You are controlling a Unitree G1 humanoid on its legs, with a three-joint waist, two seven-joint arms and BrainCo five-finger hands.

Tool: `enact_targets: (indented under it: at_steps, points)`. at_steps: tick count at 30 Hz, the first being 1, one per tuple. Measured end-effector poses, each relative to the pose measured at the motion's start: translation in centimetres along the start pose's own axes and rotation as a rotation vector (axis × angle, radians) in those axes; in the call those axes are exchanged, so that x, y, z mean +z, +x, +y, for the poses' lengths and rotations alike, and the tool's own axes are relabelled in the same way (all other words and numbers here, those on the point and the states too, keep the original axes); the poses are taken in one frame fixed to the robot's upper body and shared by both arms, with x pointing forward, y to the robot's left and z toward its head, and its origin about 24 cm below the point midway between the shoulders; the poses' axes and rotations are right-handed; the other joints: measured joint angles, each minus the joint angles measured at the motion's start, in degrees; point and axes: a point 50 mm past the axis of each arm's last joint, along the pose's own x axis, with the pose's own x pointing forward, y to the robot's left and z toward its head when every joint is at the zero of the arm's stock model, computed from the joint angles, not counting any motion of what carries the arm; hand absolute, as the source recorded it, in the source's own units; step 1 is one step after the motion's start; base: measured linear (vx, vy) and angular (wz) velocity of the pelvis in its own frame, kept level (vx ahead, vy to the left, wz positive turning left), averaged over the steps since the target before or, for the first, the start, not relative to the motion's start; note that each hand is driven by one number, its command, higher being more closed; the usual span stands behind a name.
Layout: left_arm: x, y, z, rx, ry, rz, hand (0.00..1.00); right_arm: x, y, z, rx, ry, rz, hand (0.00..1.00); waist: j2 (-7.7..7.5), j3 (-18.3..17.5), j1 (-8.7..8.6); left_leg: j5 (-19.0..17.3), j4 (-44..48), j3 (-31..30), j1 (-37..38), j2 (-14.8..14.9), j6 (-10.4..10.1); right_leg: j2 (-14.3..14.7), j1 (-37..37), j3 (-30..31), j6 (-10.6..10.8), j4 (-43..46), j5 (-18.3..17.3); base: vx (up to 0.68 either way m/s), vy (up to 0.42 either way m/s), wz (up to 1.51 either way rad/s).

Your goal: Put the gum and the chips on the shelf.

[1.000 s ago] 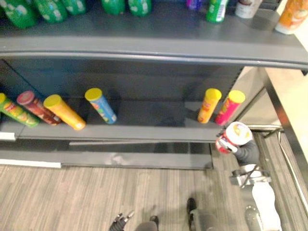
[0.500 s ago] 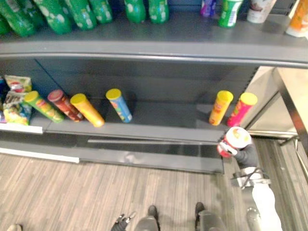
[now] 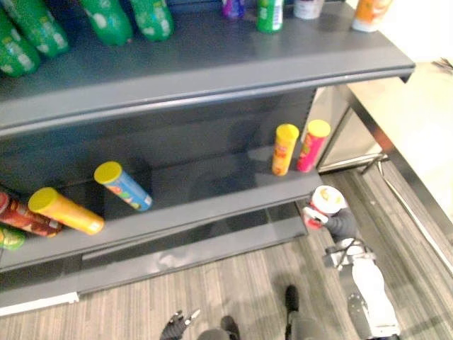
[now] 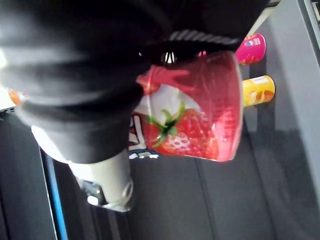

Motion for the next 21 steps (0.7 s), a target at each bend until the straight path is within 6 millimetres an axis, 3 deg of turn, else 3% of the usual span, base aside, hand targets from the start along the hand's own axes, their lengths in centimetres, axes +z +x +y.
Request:
enact_targets:
  at_steps: [6, 10, 16, 21]
  points:
    - [-0.7, -0.1, 0.2, 0.007, -0.011, 0.037, 0.0, -0.3, -0.1, -0.2, 0.035, -0.044, 0.036, 1.0, 0.08, -2.81, 0.14, 2.3, -3.18, -3.48, 0.06, 0.83, -1.96, 1.23, 2.4, -3.53, 0.69, -4.14, 0.33, -0.02, -0.105, 0.23]
    - [-1.0, -0.2, 0.4, 0.015, -0.018, 0.048, 0.0, 0.0, 0.9, 1.2, 0.102, -0.031, 0.018, 1.0, -0.54, -3.88, 0.43, 3.6, -4.85, -4.79, 0.46, 1.09, -2.42, 1.67, 2.87, -4.71, 0.58, -4.49, 0.26, -0.03, -0.059, 0.15]
    - [-0.7, 0.0, 0.3, 0.014, 0.01, 0.052, 0.0, 0.6, 3.3, 5.6, 0.308, 0.026, -0.015, 1.0, -0.85, -4.12, 1.78, 3.86, -5.49, -4.96, 1.58, 0.96, -2.37, 1.66, 3.84, -5.02, 0.34, -4.53, 0.45, 0.0, 0.0, 0.01]
    - [-0.7, 0.0, 0.3, 0.029, 0.011, 0.057, 0.0, 3.1, 5.9, 9.7, 0.489, 0.1, -0.107, 1.0, -1.39, -4.47, 2.2, 4.66, -6.84, -5.08, 2.07, 0.21, -2.22, 1.22, 3.86, -4.98, 0.27, -4.49, 0.9, 0.0, 0.0, 0.0]
